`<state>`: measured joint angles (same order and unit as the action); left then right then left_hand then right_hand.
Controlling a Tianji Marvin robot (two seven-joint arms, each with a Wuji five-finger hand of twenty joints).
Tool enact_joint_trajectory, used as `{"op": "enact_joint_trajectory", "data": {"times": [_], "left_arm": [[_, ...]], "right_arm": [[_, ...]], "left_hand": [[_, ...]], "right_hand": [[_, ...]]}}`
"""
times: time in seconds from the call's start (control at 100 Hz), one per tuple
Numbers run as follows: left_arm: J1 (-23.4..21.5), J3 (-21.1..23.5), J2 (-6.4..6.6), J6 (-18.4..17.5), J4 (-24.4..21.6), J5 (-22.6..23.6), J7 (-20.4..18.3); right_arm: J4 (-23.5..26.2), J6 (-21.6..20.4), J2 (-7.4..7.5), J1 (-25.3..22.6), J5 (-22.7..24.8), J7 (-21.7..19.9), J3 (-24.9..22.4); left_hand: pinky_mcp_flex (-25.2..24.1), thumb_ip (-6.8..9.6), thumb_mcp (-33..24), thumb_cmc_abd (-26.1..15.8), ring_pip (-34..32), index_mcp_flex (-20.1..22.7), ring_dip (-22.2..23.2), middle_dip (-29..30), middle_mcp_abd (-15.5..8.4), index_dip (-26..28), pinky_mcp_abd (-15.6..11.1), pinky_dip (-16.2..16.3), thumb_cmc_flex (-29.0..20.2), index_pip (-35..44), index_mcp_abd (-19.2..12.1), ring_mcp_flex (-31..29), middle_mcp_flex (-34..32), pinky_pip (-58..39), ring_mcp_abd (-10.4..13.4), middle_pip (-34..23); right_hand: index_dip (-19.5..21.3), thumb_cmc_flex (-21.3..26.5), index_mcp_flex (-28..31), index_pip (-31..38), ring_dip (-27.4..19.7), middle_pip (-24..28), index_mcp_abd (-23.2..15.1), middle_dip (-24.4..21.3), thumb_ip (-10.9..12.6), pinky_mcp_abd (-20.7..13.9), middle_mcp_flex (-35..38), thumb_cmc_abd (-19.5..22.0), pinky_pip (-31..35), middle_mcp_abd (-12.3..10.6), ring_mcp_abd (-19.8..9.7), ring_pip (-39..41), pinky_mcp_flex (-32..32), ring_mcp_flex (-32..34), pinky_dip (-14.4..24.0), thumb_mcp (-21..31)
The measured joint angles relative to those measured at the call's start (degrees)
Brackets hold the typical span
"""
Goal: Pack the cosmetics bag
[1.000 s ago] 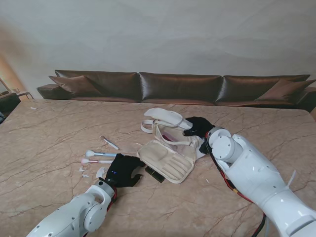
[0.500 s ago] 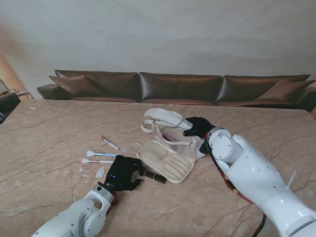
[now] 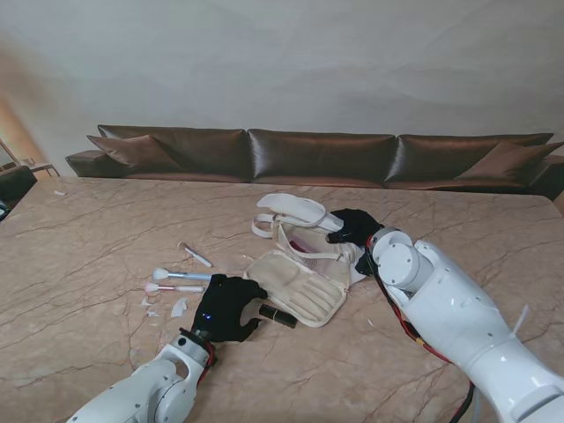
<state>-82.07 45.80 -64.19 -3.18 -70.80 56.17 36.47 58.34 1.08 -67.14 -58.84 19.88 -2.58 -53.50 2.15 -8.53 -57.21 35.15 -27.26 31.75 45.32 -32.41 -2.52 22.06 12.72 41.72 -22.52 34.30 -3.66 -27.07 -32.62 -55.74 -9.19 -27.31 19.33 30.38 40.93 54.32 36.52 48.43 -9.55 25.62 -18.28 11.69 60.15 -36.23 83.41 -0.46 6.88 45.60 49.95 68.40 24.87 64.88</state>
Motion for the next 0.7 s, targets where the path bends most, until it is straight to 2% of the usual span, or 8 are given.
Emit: {"op": "enact_joint_trajectory", "data": {"times": [0.03, 0.06, 0.4, 0.44, 0.57, 0.7], "left_arm": [[0.16, -0.15, -0.04, 0.0, 0.16, 0.06, -0.01], [0.31, -0.31, -0.05, 0.0, 0.26, 0.07, -0.13], [2.84, -3.25, -0.09, 0.55, 1.54, -0.76, -2.9], [3.22, -3.78, -0.09, 0.62, 1.72, -0.76, -2.89], [4.41, -5.32, -0.13, 1.08, 2.46, -0.74, -2.36], [5.03, -5.97, -0.19, 1.3, 2.73, -0.71, -2.83]], "right_arm": [[-0.01, 0.0, -0.01, 0.0, -0.07, 0.0, 0.0], [-0.01, 0.0, -0.01, 0.0, -0.16, 0.01, 0.0], [-0.03, -0.01, -0.03, -0.02, -0.73, 0.0, 0.14], [-0.03, -0.02, -0.03, -0.02, -0.74, 0.0, 0.14], [-0.03, -0.03, -0.03, -0.01, -0.77, 0.0, 0.14], [-0.02, -0.03, -0.03, -0.02, -0.78, -0.1, 0.03]], "left_hand": [[-0.09, 0.05, 0.0, 0.0, -0.1, 0.65, 0.09, -0.87, 0.0, 0.0, 0.0, 0.0, 0.0, -0.01, 0.0, 0.0, 0.0, 0.1, -0.01, -0.32], [-0.24, 1.03, 0.0, 0.0, 0.44, 1.14, 0.11, -1.66, 0.0, 0.0, 0.0, 0.0, 0.0, -0.01, 0.0, 0.63, 0.0, 0.4, -0.01, -0.33], [-1.99, 1.04, 0.0, -0.11, 0.44, 1.93, 0.13, -2.94, -0.03, 0.1, 0.0, 0.0, -0.01, 0.0, 2.25, 2.45, 2.97, 1.46, -0.19, -0.51], [-2.01, 1.05, 0.0, -0.11, 0.44, 2.29, 0.66, -2.94, -0.03, 0.1, 0.0, 0.0, -0.01, 0.0, 3.05, 2.93, 2.97, 1.48, -0.44, -0.51], [-2.43, 1.05, 0.0, -0.11, 0.57, 4.54, 0.19, -2.94, -0.03, 0.24, -0.05, 0.0, -0.01, 1.36, 2.75, 3.11, 3.6, 2.03, -0.58, 0.02], [-2.83, 1.05, 0.0, -0.11, 1.01, 3.97, 0.16, -2.43, -0.03, 6.96, -0.13, 0.0, -0.01, 9.67, 0.21, 3.81, 3.56, 2.11, -0.59, 0.15]], "right_hand": [[0.0, 0.0, 0.0, 0.0, 0.0, 0.0, 0.0, 0.0, 0.0, 0.0, 0.6, 0.0, 0.0, 0.0, 0.0, 0.02, 0.0, 0.01, 0.0, 0.0], [0.0, 0.0, 0.01, 0.0, 0.0, 0.0, 0.0, 0.0, 0.0, 0.0, 0.8, 0.0, 0.01, 0.0, 0.0, 0.05, 0.0, 0.01, 0.0, 0.0], [0.0, 0.0, 0.02, 0.0, 0.0, 0.0, 0.0, 0.0, 0.0, 0.02, 0.8, 0.0, 0.09, 0.0, 0.0, 0.5, 0.0, 0.02, 0.0, 0.0], [0.0, 0.0, 0.02, 0.0, 0.0, 0.0, 0.0, 0.0, 0.0, 0.02, 0.8, 0.0, 0.09, 0.0, 0.0, 0.5, 0.0, 0.02, 0.0, 0.0], [0.0, 0.01, 0.02, 0.0, 0.0, 0.0, 0.0, 0.0, 0.0, 0.02, 0.8, 0.0, 0.09, 0.0, 0.0, 0.5, 0.0, 0.02, 0.0, 0.0], [0.0, 0.01, 0.02, 0.01, 0.0, 0.0, 0.0, 0.0, 0.0, 0.02, 0.8, 0.0, 0.09, 0.0, 0.0, 0.5, 0.0, 0.02, 0.0, 0.0]]}}
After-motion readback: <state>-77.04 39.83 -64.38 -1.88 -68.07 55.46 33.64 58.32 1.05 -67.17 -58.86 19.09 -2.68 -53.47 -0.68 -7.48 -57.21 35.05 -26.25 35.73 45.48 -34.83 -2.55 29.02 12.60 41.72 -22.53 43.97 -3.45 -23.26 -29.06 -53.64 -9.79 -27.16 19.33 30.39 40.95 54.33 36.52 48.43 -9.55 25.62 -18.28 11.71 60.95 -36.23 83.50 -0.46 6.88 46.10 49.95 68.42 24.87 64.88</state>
